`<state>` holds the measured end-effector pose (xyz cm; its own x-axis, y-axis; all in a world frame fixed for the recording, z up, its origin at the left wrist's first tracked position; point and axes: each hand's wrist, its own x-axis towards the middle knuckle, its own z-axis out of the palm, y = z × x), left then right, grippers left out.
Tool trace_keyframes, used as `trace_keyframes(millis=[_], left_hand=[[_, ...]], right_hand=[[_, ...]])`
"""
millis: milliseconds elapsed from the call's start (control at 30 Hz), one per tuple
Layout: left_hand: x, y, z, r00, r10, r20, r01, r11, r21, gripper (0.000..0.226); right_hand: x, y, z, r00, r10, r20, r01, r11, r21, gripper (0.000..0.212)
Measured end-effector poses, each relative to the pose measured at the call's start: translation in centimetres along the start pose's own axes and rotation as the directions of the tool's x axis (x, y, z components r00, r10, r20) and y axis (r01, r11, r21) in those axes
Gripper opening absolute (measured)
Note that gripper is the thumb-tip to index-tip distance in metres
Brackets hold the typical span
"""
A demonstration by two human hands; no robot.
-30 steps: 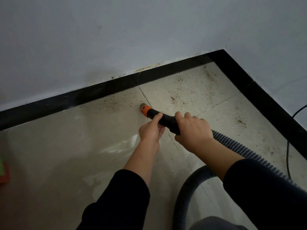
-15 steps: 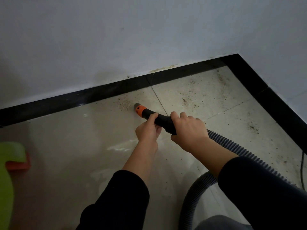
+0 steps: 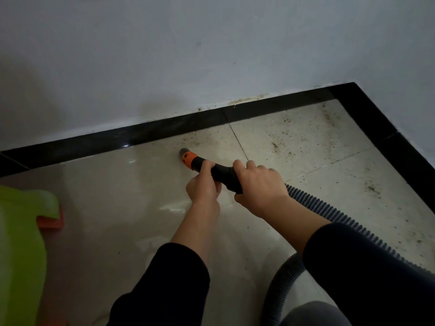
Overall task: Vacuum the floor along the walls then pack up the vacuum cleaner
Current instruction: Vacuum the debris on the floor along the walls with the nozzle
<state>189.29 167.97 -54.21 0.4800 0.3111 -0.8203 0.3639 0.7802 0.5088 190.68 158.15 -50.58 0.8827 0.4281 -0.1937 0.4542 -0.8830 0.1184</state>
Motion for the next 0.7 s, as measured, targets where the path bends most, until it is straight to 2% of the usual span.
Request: trace_keyframes(millis=[367,700], left_hand=[[0.6,1.8,-1.1,0.995,0.054,-0.08,-0.053,0.999,0.01,0.013],[1.7,2.6,-0.6,0.994,0.076,-0.072,-0.073,0.996,0.045,0.014]], right_hand=[[1.4,-2.1,0.1,0.999,-0.045,-0.003,0.045,0.997,0.063,0.051],[2.7,-2.5,0.1,1.0,-0.023,-0.017,0.024,0.998,0.058,0.048]])
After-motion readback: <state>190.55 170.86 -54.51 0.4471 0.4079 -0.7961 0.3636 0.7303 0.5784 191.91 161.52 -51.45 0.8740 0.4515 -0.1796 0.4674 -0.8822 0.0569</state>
